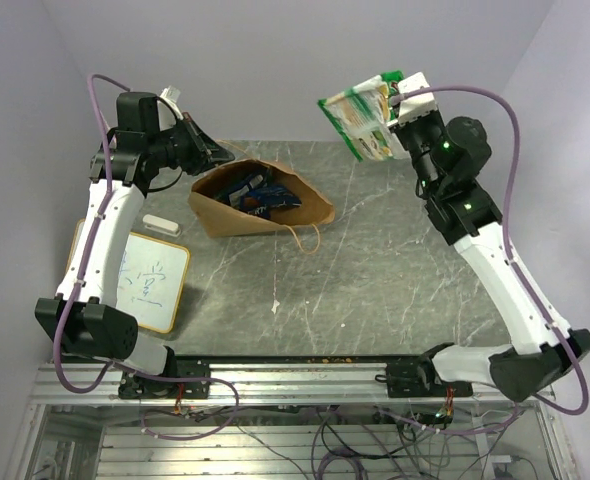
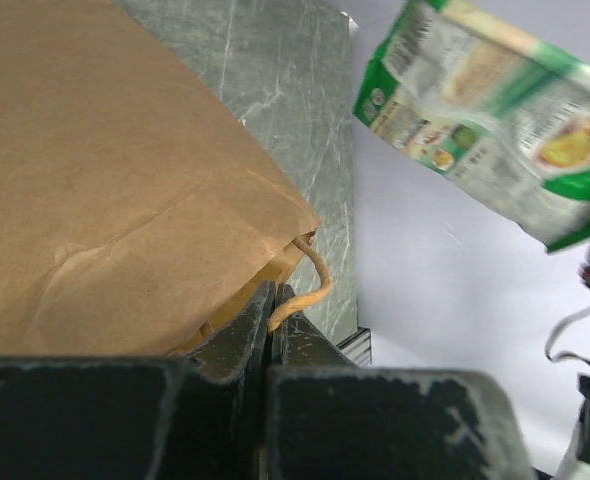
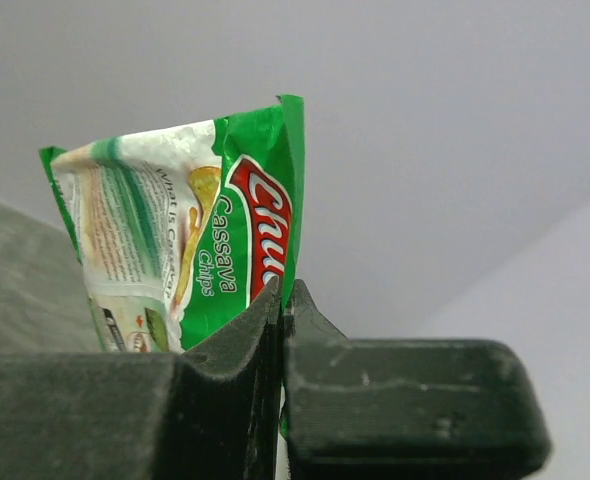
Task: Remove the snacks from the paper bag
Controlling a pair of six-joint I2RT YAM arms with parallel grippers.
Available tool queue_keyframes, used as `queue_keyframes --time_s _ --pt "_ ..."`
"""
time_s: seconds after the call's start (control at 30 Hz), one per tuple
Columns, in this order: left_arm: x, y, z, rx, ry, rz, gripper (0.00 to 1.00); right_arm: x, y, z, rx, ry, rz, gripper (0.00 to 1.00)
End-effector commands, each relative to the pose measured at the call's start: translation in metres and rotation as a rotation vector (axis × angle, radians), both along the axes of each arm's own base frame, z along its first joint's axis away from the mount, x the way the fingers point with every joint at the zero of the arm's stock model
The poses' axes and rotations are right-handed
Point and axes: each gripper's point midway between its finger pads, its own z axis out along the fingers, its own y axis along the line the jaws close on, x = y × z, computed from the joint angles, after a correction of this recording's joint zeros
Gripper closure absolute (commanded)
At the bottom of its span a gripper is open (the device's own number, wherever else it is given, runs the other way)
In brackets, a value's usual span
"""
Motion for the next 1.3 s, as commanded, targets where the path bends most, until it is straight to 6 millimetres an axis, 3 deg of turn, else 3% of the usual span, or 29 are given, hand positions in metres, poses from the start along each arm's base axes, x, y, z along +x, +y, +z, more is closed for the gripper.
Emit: queue_keyframes --time_s 0.0,0.13,0.27,0.37,0.47,0.6,0.63,0.73,0.83,1.0,1.27 --pt "-0.012 -0.002 0.026 -0.004 -0.084 -0.057 0.93 0.042 -0.054 -0.061 -0.079 0.088 -0.22 1.0" --pt "-0.015 -0.007 0.027 -0.028 -0.088 -0.083 0.93 0.06 -0.126 -0.137 -0.129 0.256 -0.412 1.0" --pt "-0.018 -0.008 0.024 -0.021 -0.086 -0.105 0.93 0.038 -0.201 -0.179 -0.225 0.378 -0.613 1.0" --pt "-0.018 -0.01 0.02 -0.015 -0.077 -0.119 0.93 0.012 -0.221 -0.211 -0.385 0.519 -0.689 1.0" --pt "-0.016 -0.013 0.021 -0.015 -0.079 -0.134 0.93 -0.004 -0.191 -0.247 -0.407 0.649 -0.571 1.0" --pt "-0.011 -0.015 0.025 -0.013 -0.09 -0.14 0.93 -0.027 -0.11 -0.304 -0.466 0.783 -0.343 1.0" --pt "-0.01 -0.015 0.025 -0.014 -0.09 -0.139 0.93 -0.038 -0.094 -0.326 -0.483 0.84 -0.28 1.0" --pt "-0.008 -0.016 0.023 -0.017 -0.085 -0.139 0.93 -0.055 -0.058 -0.364 -0.437 0.96 -0.133 1.0" --pt "-0.007 -0.015 0.022 -0.015 -0.085 -0.137 0.93 -0.065 -0.04 -0.391 -0.36 1.028 -0.055 1.0" --pt "-0.007 -0.016 0.019 -0.025 -0.075 -0.134 0.93 -0.069 -0.02 -0.416 -0.255 1.063 0.017 1.0" --pt "-0.01 -0.015 0.013 -0.034 -0.06 -0.13 0.93 -0.058 -0.035 -0.429 -0.226 1.033 -0.072 1.0"
